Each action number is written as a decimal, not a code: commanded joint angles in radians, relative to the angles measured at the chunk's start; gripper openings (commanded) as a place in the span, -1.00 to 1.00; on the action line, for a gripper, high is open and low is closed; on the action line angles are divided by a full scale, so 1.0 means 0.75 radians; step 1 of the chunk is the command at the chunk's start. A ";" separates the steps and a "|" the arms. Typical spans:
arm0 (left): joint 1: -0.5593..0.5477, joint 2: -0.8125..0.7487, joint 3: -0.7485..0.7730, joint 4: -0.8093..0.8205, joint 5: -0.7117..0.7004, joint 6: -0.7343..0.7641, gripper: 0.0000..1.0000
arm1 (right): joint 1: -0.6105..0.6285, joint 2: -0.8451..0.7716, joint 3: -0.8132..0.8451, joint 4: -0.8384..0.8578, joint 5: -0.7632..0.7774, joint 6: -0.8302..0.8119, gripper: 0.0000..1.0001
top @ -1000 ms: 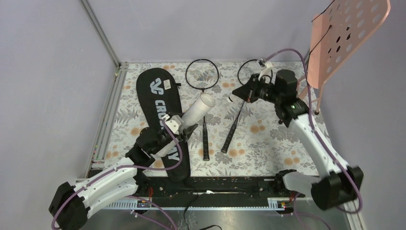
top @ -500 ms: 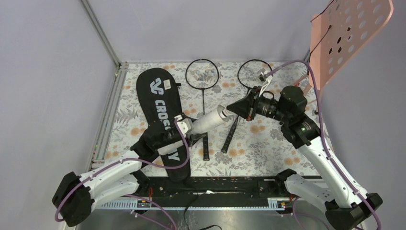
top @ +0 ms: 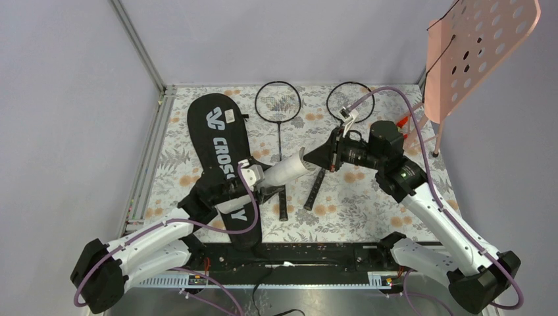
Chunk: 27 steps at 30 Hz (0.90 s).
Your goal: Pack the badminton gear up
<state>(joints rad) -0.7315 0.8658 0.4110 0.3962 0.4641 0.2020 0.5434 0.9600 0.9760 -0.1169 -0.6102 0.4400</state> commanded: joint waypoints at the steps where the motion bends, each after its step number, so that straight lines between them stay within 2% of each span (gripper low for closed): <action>1: -0.002 -0.050 0.043 0.143 0.092 -0.014 0.25 | 0.056 0.052 0.009 0.049 -0.002 0.057 -0.96; 11: -0.001 -0.071 0.041 0.164 0.143 -0.003 0.25 | 0.154 0.176 0.070 -0.032 0.048 0.079 -0.91; 15: -0.001 -0.078 0.043 0.182 0.168 -0.007 0.25 | 0.209 0.202 0.079 -0.047 0.068 0.071 -0.83; 17: -0.001 -0.084 0.041 0.187 0.178 -0.009 0.25 | 0.221 0.212 0.098 -0.080 0.088 0.056 -0.68; 22: -0.001 -0.115 0.017 0.191 0.157 -0.005 0.25 | 0.222 0.166 0.163 -0.209 0.205 -0.013 -0.09; 27: -0.002 -0.161 -0.018 0.198 0.125 0.001 0.25 | 0.222 0.064 0.220 -0.364 0.352 -0.069 0.27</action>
<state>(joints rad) -0.7181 0.7975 0.3866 0.3595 0.5148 0.2001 0.6914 1.0512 1.0901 -0.2775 -0.4511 0.4381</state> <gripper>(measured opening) 0.624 0.570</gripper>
